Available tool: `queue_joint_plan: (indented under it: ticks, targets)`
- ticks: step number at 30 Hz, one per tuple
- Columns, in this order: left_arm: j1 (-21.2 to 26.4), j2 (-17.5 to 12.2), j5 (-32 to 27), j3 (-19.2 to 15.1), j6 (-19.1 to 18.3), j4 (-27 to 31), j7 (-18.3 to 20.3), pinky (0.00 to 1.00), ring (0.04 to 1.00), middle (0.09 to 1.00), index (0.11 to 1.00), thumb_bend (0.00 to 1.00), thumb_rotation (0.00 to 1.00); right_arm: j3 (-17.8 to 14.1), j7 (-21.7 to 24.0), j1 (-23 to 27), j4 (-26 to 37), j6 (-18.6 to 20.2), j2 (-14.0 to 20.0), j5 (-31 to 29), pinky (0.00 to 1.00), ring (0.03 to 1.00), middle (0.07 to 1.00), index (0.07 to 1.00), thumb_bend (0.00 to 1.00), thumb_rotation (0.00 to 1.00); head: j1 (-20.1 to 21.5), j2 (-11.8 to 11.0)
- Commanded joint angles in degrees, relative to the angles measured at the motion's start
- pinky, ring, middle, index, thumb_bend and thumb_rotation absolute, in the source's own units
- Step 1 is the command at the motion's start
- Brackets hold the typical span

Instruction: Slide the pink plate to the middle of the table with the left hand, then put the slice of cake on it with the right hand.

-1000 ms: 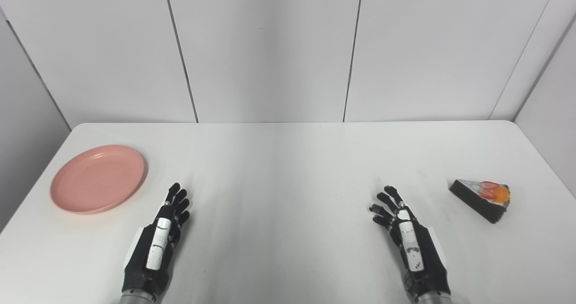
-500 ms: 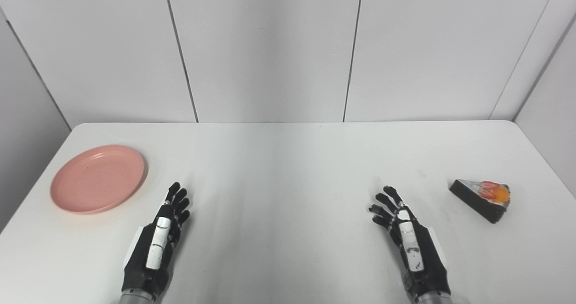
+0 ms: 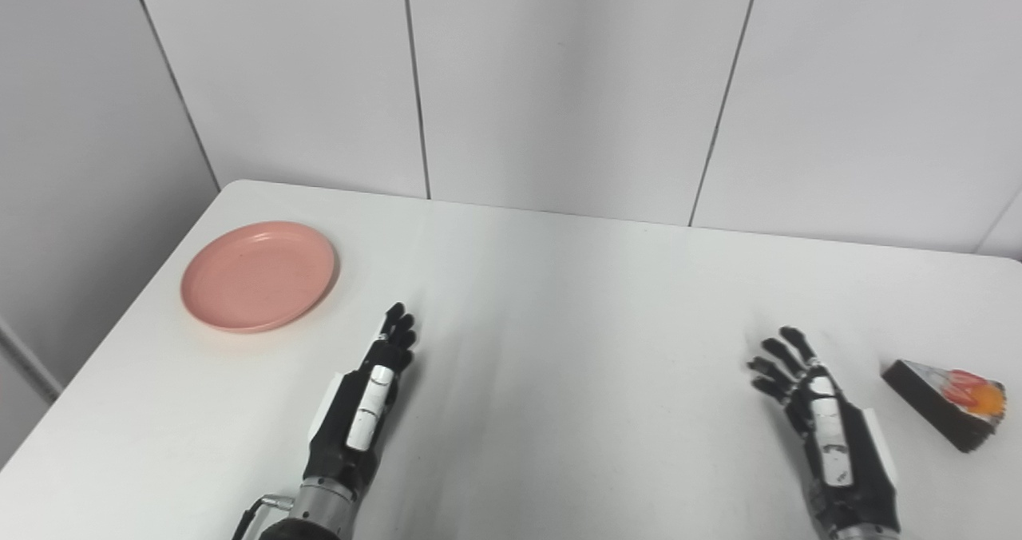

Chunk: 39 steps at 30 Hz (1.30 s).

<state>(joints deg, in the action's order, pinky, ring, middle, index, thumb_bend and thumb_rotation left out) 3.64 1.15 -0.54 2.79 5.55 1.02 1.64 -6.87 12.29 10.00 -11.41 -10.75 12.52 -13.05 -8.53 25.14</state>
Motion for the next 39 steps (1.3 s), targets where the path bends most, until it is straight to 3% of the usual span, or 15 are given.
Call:
queue_joint_plan:
  ticks: [1, 12, 20, 27, 34, 37, 39]
  targets:
    - [0.15, 0.82, 0.97, 0.74, 3.17, -2.28, -0.28, 1.0, 0.996, 1.0, 1.0, 0.75, 0.96, 0.03, 1.5, -2.96, -5.47, -3.35, -0.5, -0.83, 0.82, 0.817, 0.868, 0.902, 0.86, 0.98, -0.26, -0.77]
    - [1.08, -0.03, 1.89, 0.84, 8.62, -8.07, -0.39, 1.0, 0.996, 1.0, 1.0, 0.69, 0.97, -0.35, 3.08, -1.01, -13.2, -8.96, -0.54, -1.05, 0.79, 0.789, 0.85, 0.884, 0.87, 0.97, -0.11, -4.79]
    - [1.58, -1.32, 1.51, 0.58, 10.33, -10.44, 0.29, 1.0, 1.0, 1.0, 1.0, 0.69, 0.99, -0.16, 2.52, -0.14, -16.09, -10.62, -1.58, -0.41, 0.77, 0.77, 0.832, 0.872, 0.9, 0.94, 0.78, -6.92]
    - [3.9, -1.63, 4.39, -0.24, 15.88, -14.49, -2.12, 1.0, 0.961, 0.995, 1.0, 0.7, 0.97, 0.15, 2.23, 0.85, -18.99, -11.87, -2.47, 0.62, 0.76, 0.772, 0.836, 0.871, 0.93, 0.92, 1.78, -8.77]
    - [8.23, -1.83, -1.07, -2.98, 16.77, -8.75, -1.3, 1.0, 0.955, 0.979, 1.0, 0.76, 0.95, 0.2, 1.55, 1.11, -20.17, -12.79, -2.97, 1.66, 0.76, 0.766, 0.827, 0.866, 0.95, 0.92, 2.74, -8.79]
    - [12.74, -3.22, -3.62, -5.6, 18.26, -7.36, -1.49, 0.99, 0.939, 0.964, 1.0, 0.75, 0.91, 0.28, 1.15, 1.14, -20.48, -12.96, -3.17, 1.99, 0.76, 0.767, 0.827, 0.863, 0.95, 0.92, 2.68, -8.81]
    - [15.83, -4.9, -3.9, -7.3, 18.27, -7.02, -1.55, 0.97, 0.931, 0.951, 1.0, 0.75, 0.95, 0.36, 0.91, 1.1, -20.38, -12.81, -3.37, 2.05, 0.76, 0.768, 0.827, 0.861, 0.95, 0.92, 2.83, -8.78]
